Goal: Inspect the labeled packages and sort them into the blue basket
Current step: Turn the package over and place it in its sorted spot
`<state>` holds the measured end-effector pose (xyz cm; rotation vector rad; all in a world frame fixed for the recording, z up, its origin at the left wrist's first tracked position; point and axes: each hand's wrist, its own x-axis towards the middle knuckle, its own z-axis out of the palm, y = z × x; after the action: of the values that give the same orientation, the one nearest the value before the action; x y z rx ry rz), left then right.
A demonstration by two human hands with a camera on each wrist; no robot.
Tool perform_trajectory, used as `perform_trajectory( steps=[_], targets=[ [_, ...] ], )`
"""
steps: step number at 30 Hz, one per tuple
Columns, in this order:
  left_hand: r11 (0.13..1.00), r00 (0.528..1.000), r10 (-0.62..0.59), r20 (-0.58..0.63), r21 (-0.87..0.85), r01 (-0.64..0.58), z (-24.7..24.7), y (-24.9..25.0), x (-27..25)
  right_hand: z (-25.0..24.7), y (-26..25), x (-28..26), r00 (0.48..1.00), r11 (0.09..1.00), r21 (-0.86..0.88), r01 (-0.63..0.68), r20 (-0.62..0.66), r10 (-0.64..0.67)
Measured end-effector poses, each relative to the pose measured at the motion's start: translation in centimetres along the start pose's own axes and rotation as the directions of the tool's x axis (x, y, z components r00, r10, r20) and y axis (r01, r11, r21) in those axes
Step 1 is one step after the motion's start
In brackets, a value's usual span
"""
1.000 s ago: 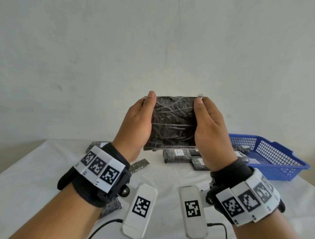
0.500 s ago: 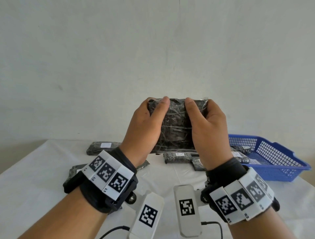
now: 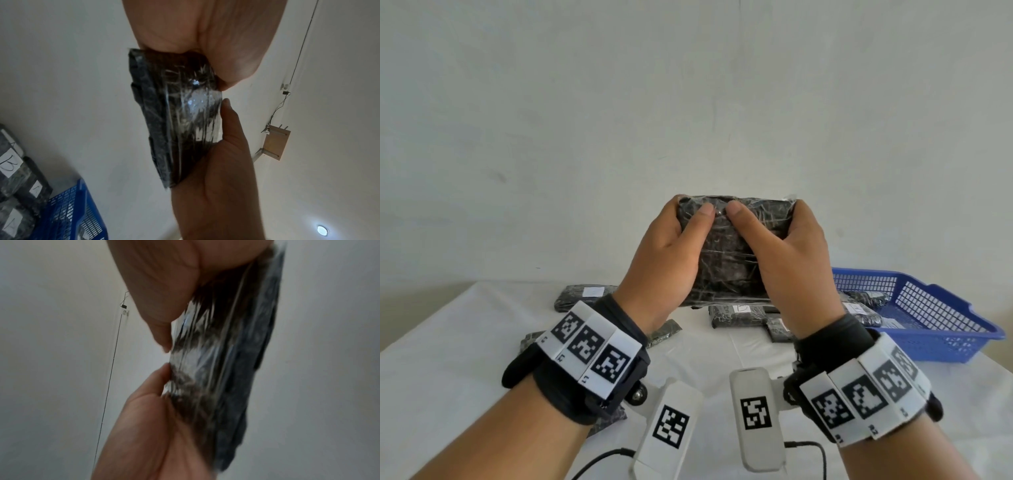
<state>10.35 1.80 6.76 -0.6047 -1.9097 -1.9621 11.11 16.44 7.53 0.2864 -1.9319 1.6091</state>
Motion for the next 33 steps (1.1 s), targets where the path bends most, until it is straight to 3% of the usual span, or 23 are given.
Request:
perform_trajectory(
  steps=[2, 5, 12, 16, 22, 33],
  targets=[
    [0.999, 1.000, -0.018, 0.001, -0.032, 0.018, -0.3, -0.2, 0.2, -0.3, 0.1, 0.1, 0.999, 0.999, -0.035, 0.016, 0.050, -0.014],
    [0.989, 0.996, -0.090, 0.014, -0.116, 0.091, -0.3, -0.2, 0.3, -0.4, 0.2, 0.1, 1.000, 0.999, -0.035, 0.014, 0.024, -0.013],
    [0.994, 0.998, 0.008, -0.062, -0.112, -0.015, 0.4, -0.6, -0.1, -0.2, 0.9, 0.4, 0.991, 0.987, 0.156, 0.048, -0.132, -0.027],
    [0.992, 0.992, 0.106, -0.074, -0.067, -0.111, 1.0, -0.6, -0.5, -0.3, 1.2, 0.5, 0.986, 0.957, 0.289, -0.018, -0.153, 0.065],
    [0.987, 0.983, 0.136, -0.120, -0.072, -0.145, 1.4, -0.4, -0.6, -0.2, 1.4, 0.6, 0.985, 0.960, 0.273, 0.069, -0.170, -0.023],
    [0.985, 0.983, 0.158, -0.096, -0.060, -0.164, 1.4, -0.3, -0.7, 0.0, 0.9, 0.3, 0.969, 0.983, 0.022, 0.183, -0.172, -0.176]
  ],
)
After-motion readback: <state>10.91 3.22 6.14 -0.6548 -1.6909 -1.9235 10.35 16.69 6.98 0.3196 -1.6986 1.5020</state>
